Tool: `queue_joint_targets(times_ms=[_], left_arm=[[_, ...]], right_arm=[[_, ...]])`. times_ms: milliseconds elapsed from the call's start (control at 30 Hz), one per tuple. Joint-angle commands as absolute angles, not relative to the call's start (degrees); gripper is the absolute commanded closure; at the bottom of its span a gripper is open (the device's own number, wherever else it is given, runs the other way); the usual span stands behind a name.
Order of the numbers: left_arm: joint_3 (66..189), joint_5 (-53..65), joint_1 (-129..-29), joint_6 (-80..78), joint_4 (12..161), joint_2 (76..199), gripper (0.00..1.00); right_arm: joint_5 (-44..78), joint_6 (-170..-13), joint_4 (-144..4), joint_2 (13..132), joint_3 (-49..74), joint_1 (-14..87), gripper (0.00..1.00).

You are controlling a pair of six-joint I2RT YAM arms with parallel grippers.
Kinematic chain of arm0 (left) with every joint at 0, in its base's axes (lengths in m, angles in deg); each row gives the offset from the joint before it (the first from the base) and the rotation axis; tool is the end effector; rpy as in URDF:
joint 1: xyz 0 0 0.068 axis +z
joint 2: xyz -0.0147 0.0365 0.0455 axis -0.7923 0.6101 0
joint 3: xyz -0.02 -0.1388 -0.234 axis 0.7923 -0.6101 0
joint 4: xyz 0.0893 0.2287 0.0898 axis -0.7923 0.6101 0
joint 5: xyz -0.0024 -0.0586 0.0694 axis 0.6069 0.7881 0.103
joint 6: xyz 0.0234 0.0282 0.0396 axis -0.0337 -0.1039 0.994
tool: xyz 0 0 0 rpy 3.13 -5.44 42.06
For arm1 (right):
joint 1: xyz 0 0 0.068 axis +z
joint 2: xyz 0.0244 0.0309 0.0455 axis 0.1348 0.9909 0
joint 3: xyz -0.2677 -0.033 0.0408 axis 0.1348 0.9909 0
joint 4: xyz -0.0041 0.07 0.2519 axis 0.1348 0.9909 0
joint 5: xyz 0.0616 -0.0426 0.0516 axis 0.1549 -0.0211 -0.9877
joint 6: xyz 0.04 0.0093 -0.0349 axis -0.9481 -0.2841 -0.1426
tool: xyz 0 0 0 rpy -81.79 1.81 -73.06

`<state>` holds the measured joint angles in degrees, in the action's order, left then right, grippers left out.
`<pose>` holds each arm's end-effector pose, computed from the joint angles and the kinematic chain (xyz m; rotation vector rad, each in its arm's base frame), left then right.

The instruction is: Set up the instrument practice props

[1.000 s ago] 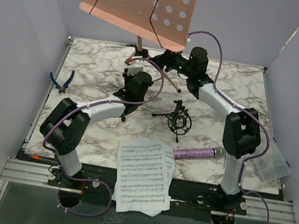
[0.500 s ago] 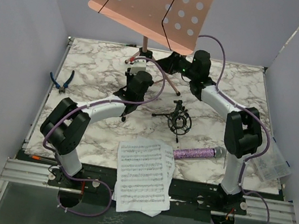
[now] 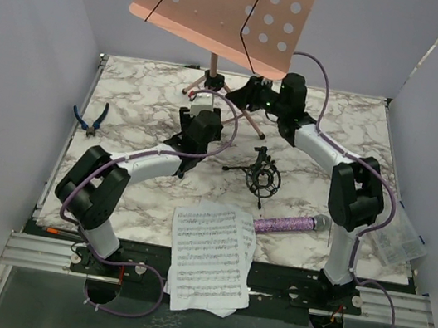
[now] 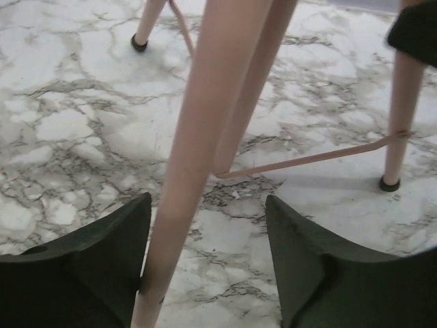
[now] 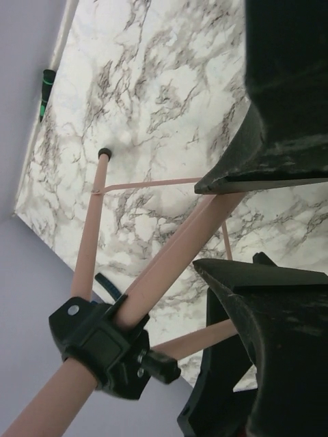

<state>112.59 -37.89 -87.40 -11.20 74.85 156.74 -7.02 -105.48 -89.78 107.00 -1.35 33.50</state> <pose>0.3118 -0.1929 0.2366 -0.1749 1.8868 -0.0525 0.4290 0.2275 0.2836 -0.5014 1.7187 1.0565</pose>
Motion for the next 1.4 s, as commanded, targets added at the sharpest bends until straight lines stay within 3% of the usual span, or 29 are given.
queue_joint_targets(times_ms=[0, 167, 333, 667, 833, 1367], left_arm=[[110.34, -31.06, -88.96, -16.31, 79.87, 156.61, 0.26], [110.8, -28.08, -88.48, -16.51, 81.42, 156.16, 0.2], [110.71, -25.22, -88.35, -17.23, 81.68, 156.0, 0.19], [111.69, -19.78, -88.26, -19.23, 81.43, 155.69, 0.29], [111.97, -16.98, -88.26, -20.91, 81.59, 156.1, 0.31], [114.7, -8.17, -88.35, -26.18, 82.05, 159.38, 0.31]], right_arm=[[-6.26, -105.12, -85.52, 105.35, 1.01, 33.76, 0.51], [-5.13, -104.39, -84.33, 103.09, 3.19, 33.77, 0.43], [-1.85, -102.8, -81.56, 102.17, 4.88, 33.78, 0.42], [3.45, -98.97, -76.04, 106.95, -0.93, 33.77, 0.65], [2.97, -98.28, -72.39, 110.54, -7.54, 33.76, 0.82], [-2.43, -99.03, -68.62, 116.39, -14.97, 33.77, 0.83]])
